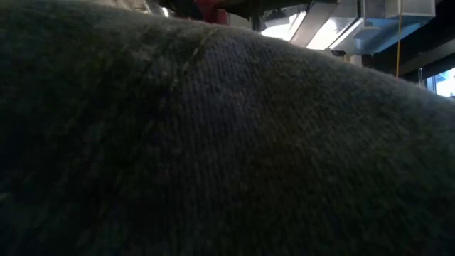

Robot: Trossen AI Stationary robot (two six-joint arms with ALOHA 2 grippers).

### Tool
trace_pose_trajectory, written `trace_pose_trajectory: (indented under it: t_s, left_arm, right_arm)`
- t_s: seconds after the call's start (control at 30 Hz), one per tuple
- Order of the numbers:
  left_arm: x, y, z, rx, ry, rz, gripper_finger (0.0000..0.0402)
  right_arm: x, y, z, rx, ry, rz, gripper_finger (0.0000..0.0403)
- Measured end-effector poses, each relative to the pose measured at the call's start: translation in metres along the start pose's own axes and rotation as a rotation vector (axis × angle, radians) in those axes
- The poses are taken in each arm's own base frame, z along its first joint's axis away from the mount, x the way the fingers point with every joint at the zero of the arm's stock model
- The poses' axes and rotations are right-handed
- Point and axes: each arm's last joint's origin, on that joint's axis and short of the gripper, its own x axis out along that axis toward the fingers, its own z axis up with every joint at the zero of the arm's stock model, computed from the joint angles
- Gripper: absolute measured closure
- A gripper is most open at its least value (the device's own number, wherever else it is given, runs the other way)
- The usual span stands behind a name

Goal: Pick & Place hat
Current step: Put the maroon cap into the left transparent bin

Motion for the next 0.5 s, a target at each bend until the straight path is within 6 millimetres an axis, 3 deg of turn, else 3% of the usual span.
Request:
trace_pose_trajectory:
  t_s: [0.23, 0.5]
  left_arm:
    - [-0.001, 0.001, 0.000, 0.021, 0.019, 0.046, 0.0248]
    - [0.009, -0.011, -0.005, 0.141, 0.082, 0.109, 0.0244]
  right_arm:
    - [0.002, 0.007, -0.001, 0.014, -0.002, 0.033, 0.0401]
    - [0.006, 0.025, -0.005, 0.010, 0.017, 0.117, 0.0400]
